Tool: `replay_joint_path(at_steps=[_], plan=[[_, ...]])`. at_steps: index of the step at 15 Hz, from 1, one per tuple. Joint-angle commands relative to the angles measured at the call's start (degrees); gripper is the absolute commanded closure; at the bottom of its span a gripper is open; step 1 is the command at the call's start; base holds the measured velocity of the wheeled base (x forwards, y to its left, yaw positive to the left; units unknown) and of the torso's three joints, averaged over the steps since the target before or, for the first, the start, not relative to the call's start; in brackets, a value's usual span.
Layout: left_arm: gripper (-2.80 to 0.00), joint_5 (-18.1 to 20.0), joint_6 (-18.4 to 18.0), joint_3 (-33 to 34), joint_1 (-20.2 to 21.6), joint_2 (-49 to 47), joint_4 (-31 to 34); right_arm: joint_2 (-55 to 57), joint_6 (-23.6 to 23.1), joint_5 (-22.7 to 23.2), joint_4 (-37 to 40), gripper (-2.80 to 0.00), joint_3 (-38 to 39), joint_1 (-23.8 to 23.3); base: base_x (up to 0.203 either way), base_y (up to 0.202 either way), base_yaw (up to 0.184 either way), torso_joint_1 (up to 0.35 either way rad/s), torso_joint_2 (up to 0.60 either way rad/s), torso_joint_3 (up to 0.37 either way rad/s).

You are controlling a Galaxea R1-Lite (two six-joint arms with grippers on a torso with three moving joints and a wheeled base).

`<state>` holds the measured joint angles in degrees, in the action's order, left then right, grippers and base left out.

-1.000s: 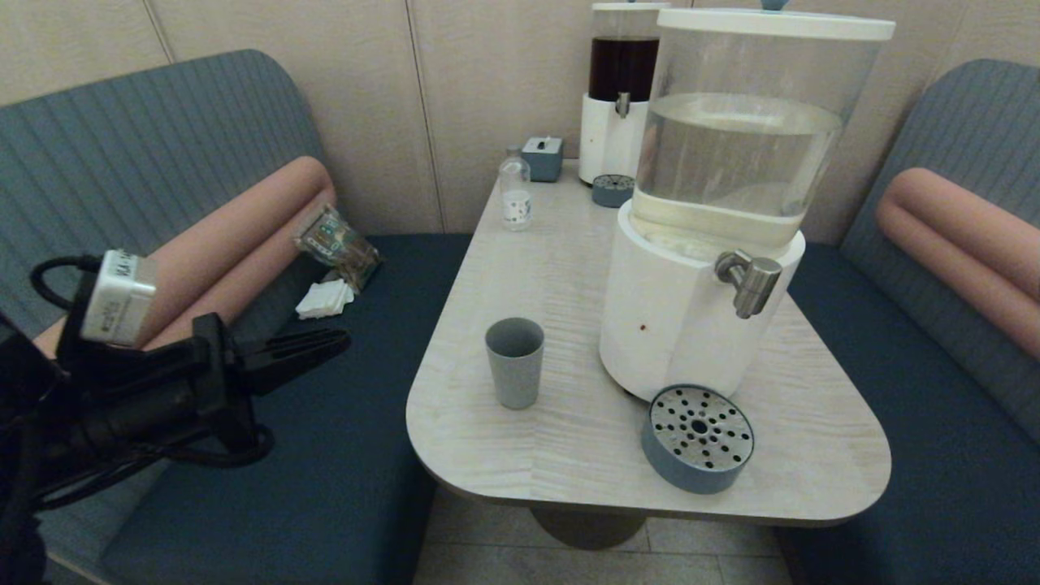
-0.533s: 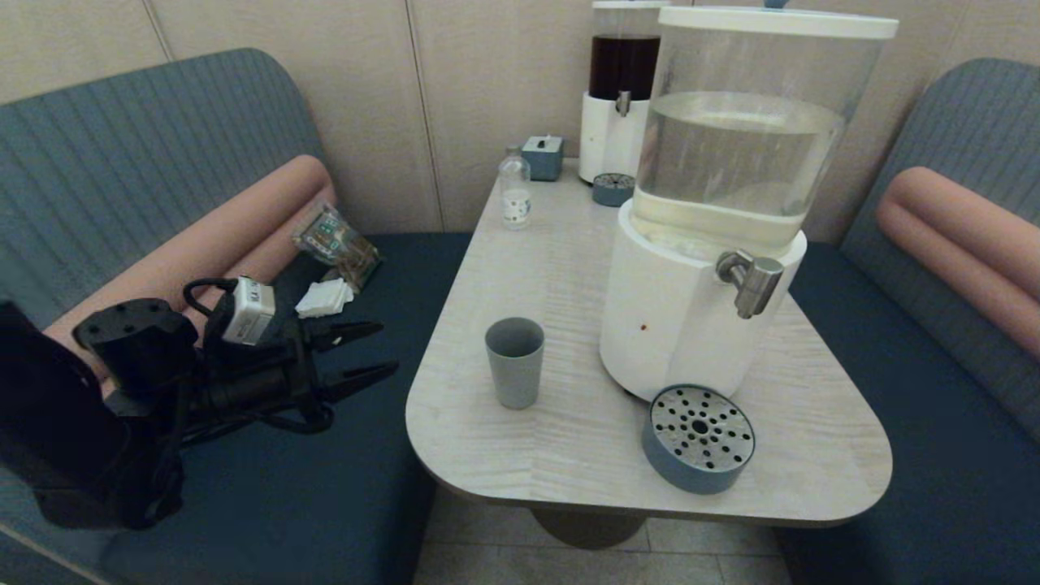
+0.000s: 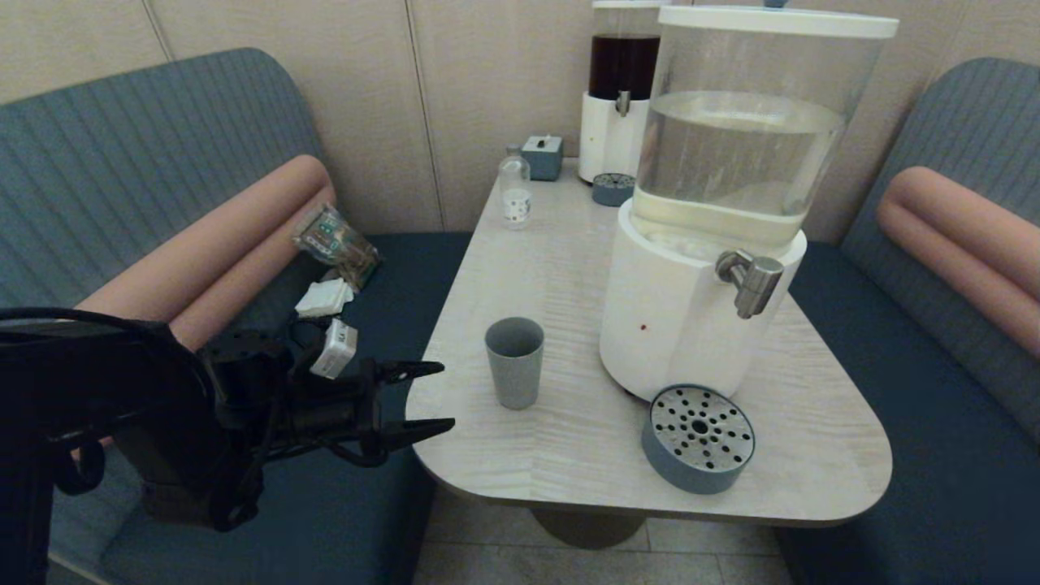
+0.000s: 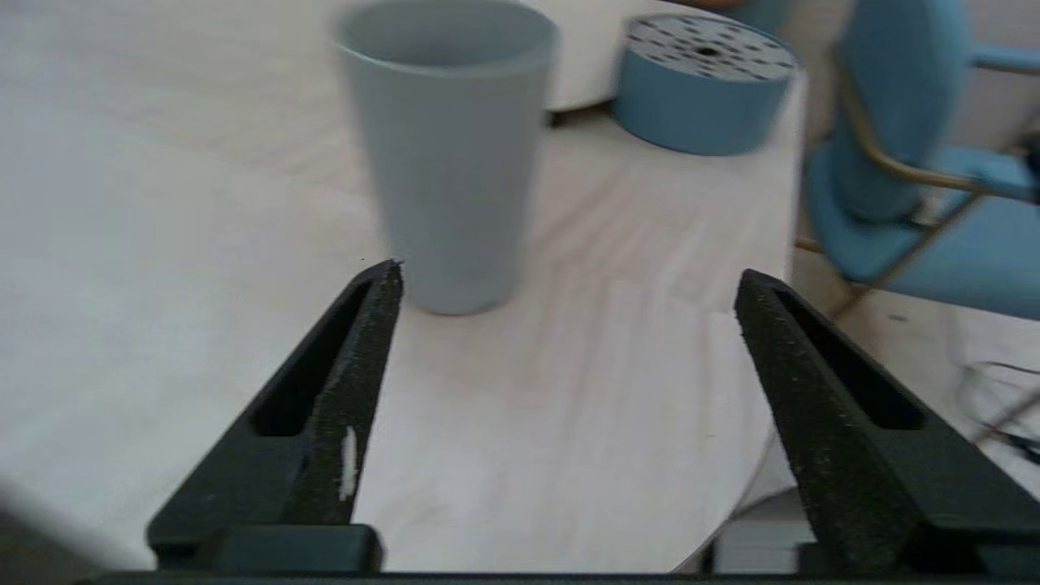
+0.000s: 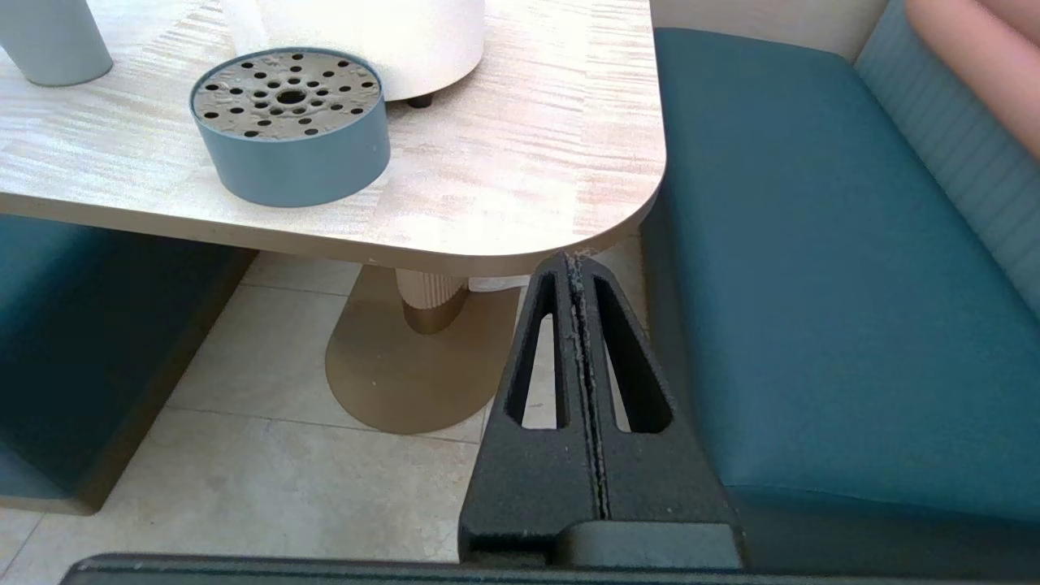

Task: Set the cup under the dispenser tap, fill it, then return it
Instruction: Pick up the cup

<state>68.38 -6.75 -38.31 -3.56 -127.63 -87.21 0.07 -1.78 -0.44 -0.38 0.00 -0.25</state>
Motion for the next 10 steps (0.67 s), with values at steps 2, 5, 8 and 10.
replay_joint_path(at_steps=[2, 5, 8, 10], plan=[[-2.80, 0.69, -0.04, -1.48, -0.73, -2.46, -0.45, 0.01, -0.07, 0.00, -0.06, 0.00, 0.00, -0.01, 0.000, 0.000, 0.000, 0.000, 0.00, 0.000], [-2.80, 0.44, 0.21, -5.05, -1.46, -5.40, -0.45, 0.01, 0.02, 0.00, -0.03, 0.00, 0.00, -0.01, 0.000, 0.000, 0.000, 0.000, 0.00, 0.000], [-2.80, -1.27, 0.97, -10.37, -2.95, -8.36, -0.45, 0.01, -0.07, 0.00, -0.06, 0.00, 0.00, -0.01, 0.000, 0.000, 0.000, 0.000, 0.00, 0.000], [-2.80, -3.10, 1.39, -12.49, -4.60, -9.52, -0.45, 0.01, -0.07, 0.00, -0.06, 0.00, 0.09, -0.01, 0.000, 0.000, 0.000, 0.000, 0.00, 0.000]])
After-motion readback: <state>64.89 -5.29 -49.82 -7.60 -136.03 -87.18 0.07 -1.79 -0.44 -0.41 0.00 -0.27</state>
